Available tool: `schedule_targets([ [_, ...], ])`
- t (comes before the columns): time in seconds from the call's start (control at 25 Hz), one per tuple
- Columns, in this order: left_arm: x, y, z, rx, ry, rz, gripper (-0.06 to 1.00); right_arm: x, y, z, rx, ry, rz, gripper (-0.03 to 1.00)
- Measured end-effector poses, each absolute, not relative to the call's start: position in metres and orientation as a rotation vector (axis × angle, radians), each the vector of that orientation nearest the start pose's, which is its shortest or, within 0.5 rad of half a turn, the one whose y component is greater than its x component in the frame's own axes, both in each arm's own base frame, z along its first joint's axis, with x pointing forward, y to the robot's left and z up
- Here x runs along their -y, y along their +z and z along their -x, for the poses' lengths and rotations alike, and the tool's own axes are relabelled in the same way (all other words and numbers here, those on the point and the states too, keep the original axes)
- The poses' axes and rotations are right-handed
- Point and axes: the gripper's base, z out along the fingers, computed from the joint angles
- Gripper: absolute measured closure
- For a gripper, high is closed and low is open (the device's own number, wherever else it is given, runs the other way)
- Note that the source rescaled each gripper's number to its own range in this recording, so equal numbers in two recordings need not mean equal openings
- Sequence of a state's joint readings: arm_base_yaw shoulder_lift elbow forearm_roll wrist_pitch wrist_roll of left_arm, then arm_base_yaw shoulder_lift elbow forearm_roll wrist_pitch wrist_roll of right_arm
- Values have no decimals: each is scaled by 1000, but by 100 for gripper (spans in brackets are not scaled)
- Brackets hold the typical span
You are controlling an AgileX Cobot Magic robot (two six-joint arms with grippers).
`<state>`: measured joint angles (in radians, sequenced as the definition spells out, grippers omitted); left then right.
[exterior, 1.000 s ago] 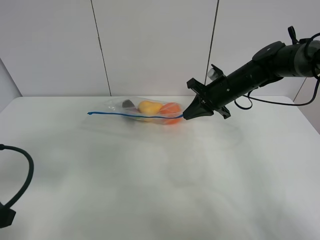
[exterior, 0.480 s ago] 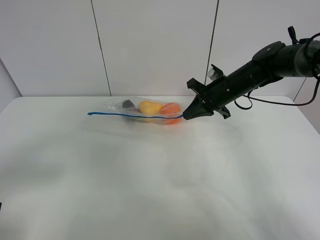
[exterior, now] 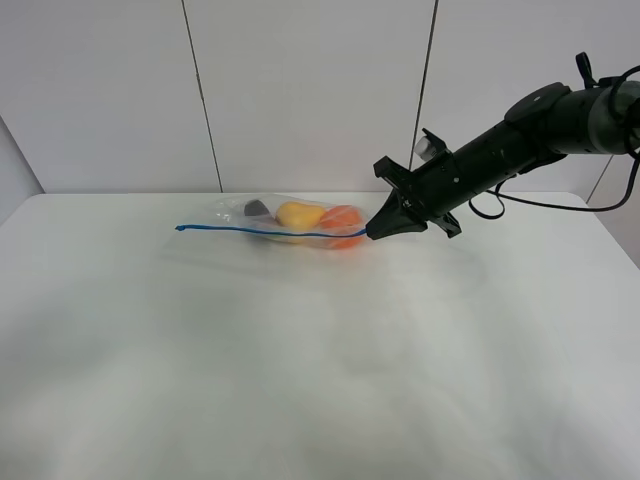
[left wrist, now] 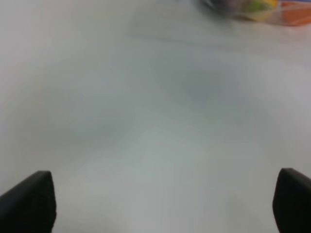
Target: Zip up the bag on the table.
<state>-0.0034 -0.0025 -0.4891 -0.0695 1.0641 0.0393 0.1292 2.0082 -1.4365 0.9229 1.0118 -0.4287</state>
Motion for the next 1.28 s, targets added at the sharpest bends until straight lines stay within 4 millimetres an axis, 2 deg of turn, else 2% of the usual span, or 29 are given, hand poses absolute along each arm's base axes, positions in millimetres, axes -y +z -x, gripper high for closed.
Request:
schedule_targets([
  [0.2,6,274,4,-2054,-61,-47,-6,-113,201,-396,-2740,1116,102,95],
  [0.28,6,274,4,-2054,-61,-47,-6,-113,201,-396,-2746,1102,112,89],
  [0.36,6,274,4,-2054,-61,-47,-6,-112,199,-395,-2762,1082,119,69],
  [0.48,6,274,4,-2054,-61,-47,-6,-109,199,-395,-2789,1026,167,23],
  [0.52,6,274,4,-2054,-61,-47,-6,-108,201,-396,-2794,992,197,13],
  [0.6,6,274,4,-2054,-61,-47,-6,-105,210,-402,-2798,905,253,3],
  [0.68,6,274,4,-2054,-61,-47,-6,-98,223,-409,-2811,762,296,-1],
  [0.84,6,274,4,-2054,-61,-47,-6,-80,250,-423,-2818,416,302,-2],
  [1.0,6,274,4,-2054,-61,-47,-6,-54,263,-428,-2841,98,282,-2],
  [1.12,6,274,4,-2054,-61,-47,-6,-26,264,-430,-2863,29,211,-2],
  [1.2,6,274,4,-2054,-61,-47,-6,-8,264,-428,-2888,38,143,-2],
  [1.28,6,274,4,-2054,-61,-47,-6,3,264,-427,-2904,61,109,-2],
])
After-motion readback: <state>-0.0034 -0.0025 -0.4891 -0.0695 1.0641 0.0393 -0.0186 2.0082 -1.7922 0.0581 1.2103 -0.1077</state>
